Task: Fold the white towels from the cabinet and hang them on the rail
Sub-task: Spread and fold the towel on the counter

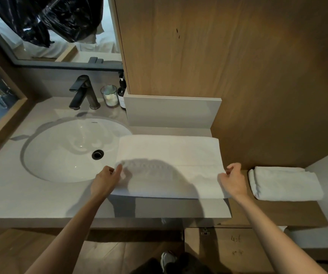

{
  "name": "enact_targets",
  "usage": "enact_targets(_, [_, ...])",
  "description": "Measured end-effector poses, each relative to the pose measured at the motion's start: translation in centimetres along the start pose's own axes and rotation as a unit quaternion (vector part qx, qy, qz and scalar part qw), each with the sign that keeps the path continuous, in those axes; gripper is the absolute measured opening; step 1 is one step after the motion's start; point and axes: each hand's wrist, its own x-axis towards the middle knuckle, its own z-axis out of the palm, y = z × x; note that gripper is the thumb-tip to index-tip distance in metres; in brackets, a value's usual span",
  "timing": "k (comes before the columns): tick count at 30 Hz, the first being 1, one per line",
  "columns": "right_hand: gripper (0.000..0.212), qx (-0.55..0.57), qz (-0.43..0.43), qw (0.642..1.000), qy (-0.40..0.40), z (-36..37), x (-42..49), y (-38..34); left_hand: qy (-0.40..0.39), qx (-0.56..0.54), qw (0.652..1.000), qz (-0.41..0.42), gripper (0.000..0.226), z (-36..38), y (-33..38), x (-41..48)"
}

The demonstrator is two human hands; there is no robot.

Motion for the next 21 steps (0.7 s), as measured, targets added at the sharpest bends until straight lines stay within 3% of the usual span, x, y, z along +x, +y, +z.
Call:
enact_targets(5, [0.036,-0.053,0.053,0.997,-0.027,0.9,1.5,-1.2,0.008,-0.025,0.999,-0.029,0.046,1.1,2.2,1.0])
enact_targets(11, [0.019,-0.131,-0.054,0.988,0.058,1.9,0.9,0.2,0.092,0.029,0.995,0.01,0.033,2.6,1.9,-0.3])
enact_targets(18, [0.009,-0.11,-0.065,0.984,0.126,2.5,0.7,0.4,0.152,0.029,0.988,0.014,0.028,3.4,2.2,-0.6])
enact_targets(21, [0.021,-0.19,-0.185,0.946,0.184,3.1,0.2,-0.1,0.217,0.077,0.969,0.089,0.029,4.2,2.3,-0.9])
